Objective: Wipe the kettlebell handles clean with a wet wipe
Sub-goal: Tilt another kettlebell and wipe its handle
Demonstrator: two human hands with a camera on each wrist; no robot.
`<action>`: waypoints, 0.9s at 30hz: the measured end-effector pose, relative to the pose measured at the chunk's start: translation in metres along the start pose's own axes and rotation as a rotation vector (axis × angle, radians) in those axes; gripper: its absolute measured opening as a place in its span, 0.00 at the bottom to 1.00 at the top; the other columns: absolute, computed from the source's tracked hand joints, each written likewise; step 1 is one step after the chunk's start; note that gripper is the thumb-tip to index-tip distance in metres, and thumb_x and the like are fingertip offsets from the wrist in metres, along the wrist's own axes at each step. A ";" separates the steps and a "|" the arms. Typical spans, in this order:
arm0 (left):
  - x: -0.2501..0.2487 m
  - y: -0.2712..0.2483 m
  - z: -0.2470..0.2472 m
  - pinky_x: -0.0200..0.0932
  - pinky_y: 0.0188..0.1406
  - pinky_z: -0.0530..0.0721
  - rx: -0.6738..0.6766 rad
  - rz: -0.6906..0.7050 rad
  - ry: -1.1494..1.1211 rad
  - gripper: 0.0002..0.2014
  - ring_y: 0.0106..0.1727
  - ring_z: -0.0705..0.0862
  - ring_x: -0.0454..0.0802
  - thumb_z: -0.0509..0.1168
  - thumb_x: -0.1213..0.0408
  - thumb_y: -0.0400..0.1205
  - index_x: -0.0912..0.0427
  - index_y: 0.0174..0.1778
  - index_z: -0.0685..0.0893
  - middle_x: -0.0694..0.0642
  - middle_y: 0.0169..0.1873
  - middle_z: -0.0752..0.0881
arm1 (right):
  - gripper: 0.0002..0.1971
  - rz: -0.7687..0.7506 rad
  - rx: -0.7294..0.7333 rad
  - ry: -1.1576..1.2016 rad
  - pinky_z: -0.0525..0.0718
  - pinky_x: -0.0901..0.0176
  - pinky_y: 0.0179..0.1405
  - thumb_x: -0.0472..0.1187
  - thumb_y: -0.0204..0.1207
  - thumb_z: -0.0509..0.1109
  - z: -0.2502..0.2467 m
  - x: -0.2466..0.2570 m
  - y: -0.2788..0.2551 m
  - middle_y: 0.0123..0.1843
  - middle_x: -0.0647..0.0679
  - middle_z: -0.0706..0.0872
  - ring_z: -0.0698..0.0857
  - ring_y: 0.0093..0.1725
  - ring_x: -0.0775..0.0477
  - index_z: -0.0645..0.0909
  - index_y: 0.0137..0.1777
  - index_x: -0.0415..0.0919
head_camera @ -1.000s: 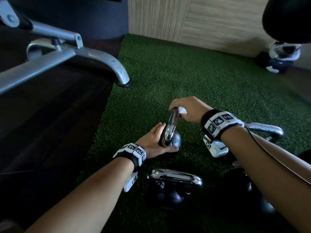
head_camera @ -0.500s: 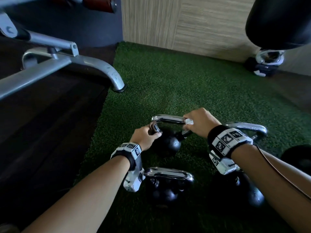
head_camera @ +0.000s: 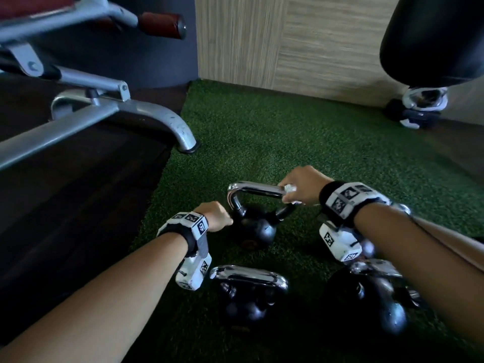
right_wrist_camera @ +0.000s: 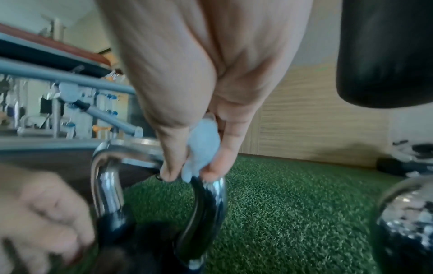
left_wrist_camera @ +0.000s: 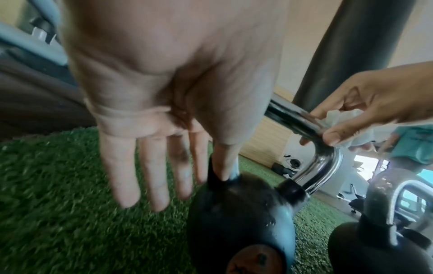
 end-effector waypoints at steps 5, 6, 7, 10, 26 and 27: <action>-0.039 -0.045 -0.027 0.35 0.43 0.78 0.018 0.138 0.205 0.13 0.50 0.86 0.45 0.71 0.50 0.84 0.48 0.62 0.92 0.49 0.57 0.93 | 0.12 0.050 -0.210 0.275 0.84 0.59 0.49 0.46 0.73 0.83 -0.071 -0.064 -0.059 0.59 0.46 0.90 0.89 0.51 0.46 0.89 0.55 0.48; -0.050 -0.054 -0.034 0.34 0.46 0.79 0.019 0.172 0.231 0.13 0.50 0.86 0.42 0.71 0.51 0.83 0.47 0.62 0.91 0.46 0.56 0.92 | 0.13 0.076 -0.246 0.352 0.85 0.60 0.42 0.44 0.72 0.84 -0.081 -0.085 -0.073 0.54 0.47 0.91 0.91 0.46 0.46 0.89 0.55 0.47; -0.063 -0.065 -0.042 0.31 0.45 0.79 0.031 0.204 0.240 0.13 0.48 0.86 0.40 0.72 0.51 0.83 0.47 0.62 0.91 0.44 0.53 0.92 | 0.13 0.096 -0.278 0.415 0.84 0.64 0.37 0.42 0.72 0.84 -0.090 -0.106 -0.086 0.50 0.47 0.92 0.92 0.43 0.47 0.89 0.55 0.46; -0.112 -0.092 -0.051 0.31 0.45 0.83 0.142 0.243 0.190 0.09 0.43 0.91 0.39 0.72 0.50 0.83 0.42 0.59 0.90 0.42 0.49 0.93 | 0.11 0.163 -0.302 0.516 0.81 0.72 0.31 0.34 0.73 0.80 -0.094 -0.163 -0.121 0.42 0.48 0.91 0.90 0.40 0.48 0.90 0.54 0.43; -0.225 0.016 0.037 0.43 0.38 0.89 -0.049 0.036 0.121 0.24 0.47 0.94 0.54 0.77 0.53 0.80 0.55 0.71 0.84 0.57 0.47 0.94 | 0.10 0.212 -0.444 0.699 0.82 0.61 0.36 0.38 0.70 0.84 -0.042 -0.292 -0.167 0.40 0.53 0.91 0.85 0.34 0.59 0.94 0.51 0.49; -0.218 0.022 0.045 0.45 0.41 0.91 -0.038 0.026 0.088 0.27 0.47 0.94 0.53 0.78 0.52 0.78 0.56 0.73 0.83 0.57 0.50 0.94 | 0.13 0.222 -0.436 0.719 0.85 0.58 0.40 0.40 0.69 0.86 -0.038 -0.294 -0.165 0.42 0.53 0.91 0.87 0.38 0.55 0.94 0.53 0.50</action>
Point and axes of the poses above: each hand's wrist, its own y-axis towards the middle knuckle, its own z-axis out of the palm, x = y × z, the point moved 9 cm from there along y, towards the middle knuckle
